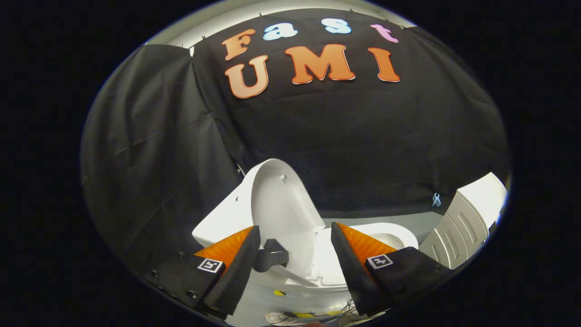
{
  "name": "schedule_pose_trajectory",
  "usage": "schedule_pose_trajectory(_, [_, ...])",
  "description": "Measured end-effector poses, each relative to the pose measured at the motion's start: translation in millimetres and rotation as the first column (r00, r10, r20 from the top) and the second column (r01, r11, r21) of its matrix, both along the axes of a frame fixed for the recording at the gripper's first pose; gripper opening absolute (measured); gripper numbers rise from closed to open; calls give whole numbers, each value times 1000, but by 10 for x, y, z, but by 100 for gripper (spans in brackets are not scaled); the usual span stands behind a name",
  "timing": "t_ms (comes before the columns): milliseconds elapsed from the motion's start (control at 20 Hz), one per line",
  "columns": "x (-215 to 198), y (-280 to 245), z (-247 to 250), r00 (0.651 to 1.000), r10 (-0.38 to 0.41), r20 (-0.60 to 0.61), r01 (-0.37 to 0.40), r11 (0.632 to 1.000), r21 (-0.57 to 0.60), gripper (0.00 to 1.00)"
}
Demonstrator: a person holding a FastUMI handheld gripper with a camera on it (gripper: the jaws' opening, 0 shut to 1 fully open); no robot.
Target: Open the toilet lid.
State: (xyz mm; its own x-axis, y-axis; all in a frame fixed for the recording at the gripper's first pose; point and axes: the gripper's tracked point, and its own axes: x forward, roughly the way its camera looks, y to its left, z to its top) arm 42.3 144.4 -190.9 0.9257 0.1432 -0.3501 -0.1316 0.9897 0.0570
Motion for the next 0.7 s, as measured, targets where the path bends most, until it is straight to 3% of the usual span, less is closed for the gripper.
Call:
schedule_pose_trajectory(100, [50, -465, 274, 998, -12, 66, 11, 1000, 8, 99])
schedule_pose_trajectory(400, [188, -2565, 895, 966, -99, 240, 115, 992, -52, 99])
schedule_pose_trajectory(550, [268, -3683, 970, 940, -179, 291, 205, 977, -62, 99])
schedule_pose_trajectory(700, [302, -4566, 767, 928, -258, 267, 279, 959, -43, 99])
